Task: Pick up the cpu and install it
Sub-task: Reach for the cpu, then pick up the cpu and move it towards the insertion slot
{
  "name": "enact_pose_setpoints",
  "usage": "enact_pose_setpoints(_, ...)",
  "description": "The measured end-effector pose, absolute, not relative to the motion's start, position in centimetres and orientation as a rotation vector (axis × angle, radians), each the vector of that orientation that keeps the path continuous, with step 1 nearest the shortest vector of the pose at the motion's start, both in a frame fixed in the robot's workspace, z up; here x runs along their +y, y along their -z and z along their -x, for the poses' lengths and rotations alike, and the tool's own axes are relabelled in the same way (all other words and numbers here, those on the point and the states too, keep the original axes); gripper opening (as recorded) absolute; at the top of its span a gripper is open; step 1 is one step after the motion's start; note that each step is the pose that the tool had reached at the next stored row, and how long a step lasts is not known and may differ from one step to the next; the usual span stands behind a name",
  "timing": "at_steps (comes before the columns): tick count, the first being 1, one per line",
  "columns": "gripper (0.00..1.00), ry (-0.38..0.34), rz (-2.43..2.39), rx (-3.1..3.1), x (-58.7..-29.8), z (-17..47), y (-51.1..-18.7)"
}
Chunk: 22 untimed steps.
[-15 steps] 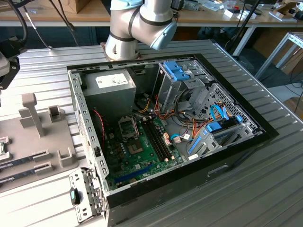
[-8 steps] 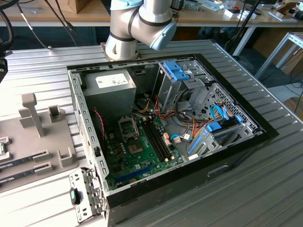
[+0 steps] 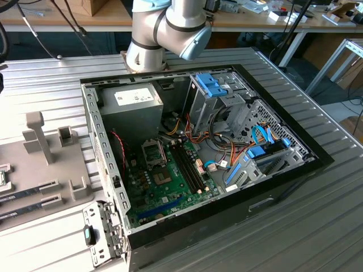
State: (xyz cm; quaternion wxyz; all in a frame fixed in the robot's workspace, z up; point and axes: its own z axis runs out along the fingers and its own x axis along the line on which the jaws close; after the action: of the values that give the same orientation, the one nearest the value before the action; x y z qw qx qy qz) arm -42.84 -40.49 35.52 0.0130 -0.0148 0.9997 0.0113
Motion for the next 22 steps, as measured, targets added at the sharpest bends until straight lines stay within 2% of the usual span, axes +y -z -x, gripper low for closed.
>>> enact_pose_setpoints(20,0.11,-0.035,0.046,3.115,-40.48,42.86,-34.90)
enact_pose_setpoints(21,0.11,-0.035,0.046,3.115,-40.48,42.86,-34.90)
enact_pose_setpoints(22,0.17,-0.035,0.046,3.115,-40.48,42.85,-34.90)
